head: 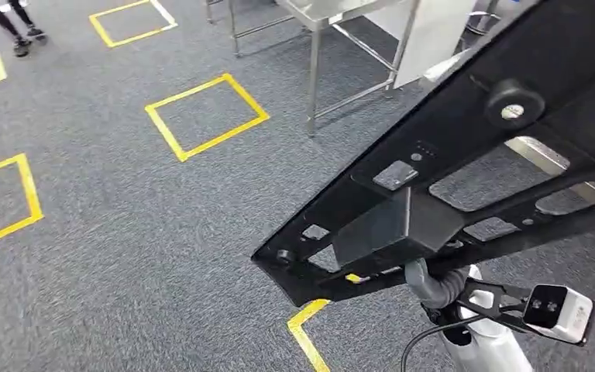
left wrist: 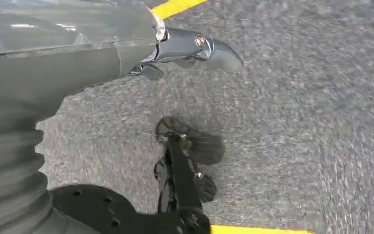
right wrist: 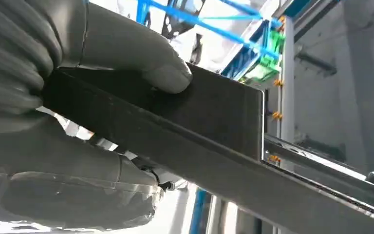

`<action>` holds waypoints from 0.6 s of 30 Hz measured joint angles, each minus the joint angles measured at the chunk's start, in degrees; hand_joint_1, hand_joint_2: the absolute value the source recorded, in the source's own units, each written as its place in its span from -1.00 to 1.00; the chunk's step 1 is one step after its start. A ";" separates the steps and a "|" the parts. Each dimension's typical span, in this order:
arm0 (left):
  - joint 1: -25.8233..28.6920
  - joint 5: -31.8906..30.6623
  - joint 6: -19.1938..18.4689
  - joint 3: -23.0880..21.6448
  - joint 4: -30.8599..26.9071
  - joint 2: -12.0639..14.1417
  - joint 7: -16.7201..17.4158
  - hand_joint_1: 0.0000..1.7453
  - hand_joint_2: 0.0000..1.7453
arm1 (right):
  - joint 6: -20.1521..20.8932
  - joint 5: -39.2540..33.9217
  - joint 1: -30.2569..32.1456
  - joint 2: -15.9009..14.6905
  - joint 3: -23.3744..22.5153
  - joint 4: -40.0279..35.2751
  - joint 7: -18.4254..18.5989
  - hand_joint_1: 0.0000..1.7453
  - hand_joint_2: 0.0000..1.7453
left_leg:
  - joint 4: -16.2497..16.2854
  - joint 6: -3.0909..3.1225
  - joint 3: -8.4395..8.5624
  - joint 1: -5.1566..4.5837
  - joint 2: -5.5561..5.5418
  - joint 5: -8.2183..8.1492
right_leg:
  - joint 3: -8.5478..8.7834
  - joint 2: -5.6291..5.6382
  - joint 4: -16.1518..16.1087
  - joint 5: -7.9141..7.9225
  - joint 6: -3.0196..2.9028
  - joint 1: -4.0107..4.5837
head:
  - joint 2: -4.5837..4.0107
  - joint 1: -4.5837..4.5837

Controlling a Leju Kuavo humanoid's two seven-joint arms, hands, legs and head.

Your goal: Take the parts from the cabinet and place them on the table.

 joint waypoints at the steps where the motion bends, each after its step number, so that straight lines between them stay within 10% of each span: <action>1: 0.02 -0.02 0.02 0.02 0.00 0.00 0.02 -1.00 1.00 | -0.18 -0.11 -0.12 0.00 0.11 0.11 0.00 1.00 1.00 | -3.14 0.23 1.11 0.25 -3.03 0.54 | -0.24 0.45 0.26 -0.16 0.19 -0.13 | 0.00 0.00; 2: 0.02 -0.02 0.00 0.04 0.00 -0.04 0.04 -1.00 1.00 | -0.63 -0.13 -0.44 -0.02 0.40 0.37 0.00 1.00 1.00 | -4.33 0.41 1.37 0.50 -4.21 0.11 | -0.83 1.28 0.94 -0.24 0.57 0.12 | 0.02 0.00; 6: -0.16 -0.18 -0.07 0.07 0.00 -0.24 -0.06 -1.00 1.00 | -1.84 0.15 -0.34 0.04 0.98 0.57 0.00 1.00 1.00 | -4.72 2.03 1.71 0.40 -1.83 0.68 | -1.31 3.09 0.47 0.21 2.14 -0.35 | 0.02 0.00; 8: -0.28 -0.26 -0.07 0.07 0.00 -0.28 -0.17 -1.00 1.00 | -1.97 0.26 -0.31 0.04 1.07 0.59 0.00 1.00 1.00 | -5.08 2.58 2.06 0.31 -0.70 0.73 | -3.02 -1.56 4.36 -2.29 2.47 -0.18 | 0.02 0.00; 10: -0.11 -0.28 -0.07 0.07 0.00 -0.28 -0.20 -1.00 1.00 | -1.92 0.26 -0.04 0.09 1.27 0.64 0.00 1.00 1.00 | -5.05 2.80 2.08 0.08 0.75 0.59 | -7.66 -3.00 13.56 -6.42 2.93 -0.55 | 0.00 0.02; 12: 0.03 -0.28 -0.22 0.07 0.00 -0.35 -0.24 -1.00 1.00 | -1.88 0.30 0.89 0.09 1.49 0.64 0.00 1.00 1.00 | -5.01 2.80 2.11 0.04 2.16 0.42 | -9.97 -3.32 17.87 -6.97 3.13 -0.71 | 0.00 0.02; 14: 0.03 -0.37 -0.24 0.07 0.00 -0.46 -0.22 -1.00 1.00 | -1.70 0.44 1.43 0.09 1.73 0.55 0.00 1.00 1.00 | -5.00 2.65 2.41 0.02 3.42 0.16 | -6.67 -3.77 11.52 -3.01 2.93 -0.72 | 0.00 0.00; 16: 0.01 -0.79 -0.24 0.07 0.00 -0.74 -0.22 -1.00 1.00 | -1.57 0.42 1.39 0.09 1.90 0.22 0.00 1.00 1.00 | -5.01 2.30 2.94 -0.12 4.45 -0.18 | -1.07 -6.96 1.55 0.78 2.13 -0.26 | 0.00 0.02; 17: 0.02 -0.90 -0.33 0.07 0.00 -0.81 -0.26 -1.00 1.00 | -1.77 0.37 1.23 0.09 2.01 0.07 0.00 1.00 1.00 | -4.85 1.87 2.98 -0.62 4.90 -0.50 | -0.48 -8.48 0.12 -0.09 1.84 0.57 | 0.00 0.02; 18: 0.04 -0.98 -0.55 0.04 0.00 -0.83 -0.41 -1.00 1.00 | -2.21 0.20 1.22 0.09 2.17 -0.13 0.00 1.00 1.00 | -4.92 1.62 3.07 -0.57 5.50 -0.58 | -0.74 -7.48 0.13 0.15 1.56 0.55 | 0.00 0.00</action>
